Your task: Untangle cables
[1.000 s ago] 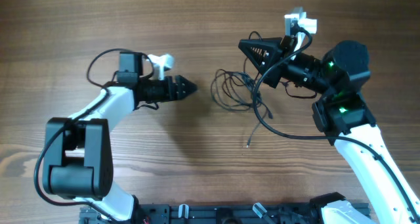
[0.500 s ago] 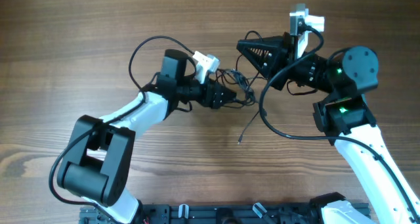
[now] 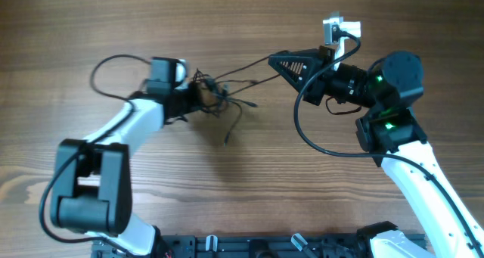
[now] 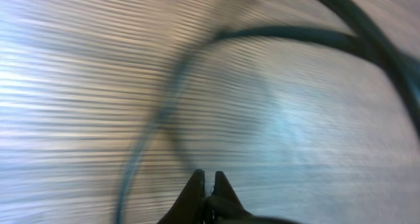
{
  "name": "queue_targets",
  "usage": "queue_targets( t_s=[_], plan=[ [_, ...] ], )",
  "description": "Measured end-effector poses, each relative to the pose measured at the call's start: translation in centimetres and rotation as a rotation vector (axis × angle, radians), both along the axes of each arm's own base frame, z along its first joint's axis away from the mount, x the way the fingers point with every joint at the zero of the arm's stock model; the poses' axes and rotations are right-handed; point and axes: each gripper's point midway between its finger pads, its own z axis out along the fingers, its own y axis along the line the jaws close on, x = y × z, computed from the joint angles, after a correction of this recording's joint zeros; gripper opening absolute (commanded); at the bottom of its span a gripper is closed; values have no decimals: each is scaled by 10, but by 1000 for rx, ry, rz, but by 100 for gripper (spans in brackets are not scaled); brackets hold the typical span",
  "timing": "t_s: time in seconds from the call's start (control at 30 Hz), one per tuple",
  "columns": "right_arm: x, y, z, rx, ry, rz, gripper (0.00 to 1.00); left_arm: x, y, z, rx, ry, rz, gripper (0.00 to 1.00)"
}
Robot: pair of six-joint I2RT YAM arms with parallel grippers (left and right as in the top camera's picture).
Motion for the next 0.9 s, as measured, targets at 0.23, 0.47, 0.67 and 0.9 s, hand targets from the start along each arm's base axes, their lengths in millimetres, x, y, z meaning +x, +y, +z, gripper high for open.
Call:
queue_targets(
  t_s=[0.23,0.47,0.67,0.9],
  plan=[
    [34,-22,-60,-187,132,-241,4,4,56,63,-519,-172,-78,9],
    [26,-19,-100,-324,211,-243,4,-16,22,137,-856,-391,-410,6],
    [30,-40,-167,-513,412,-355,4,-4,40,110,-792,-237,-186,15],
    [7,-66,-225,-700,640,-408,4,-8,-17,74,-614,-113,-225,50]
  ],
)
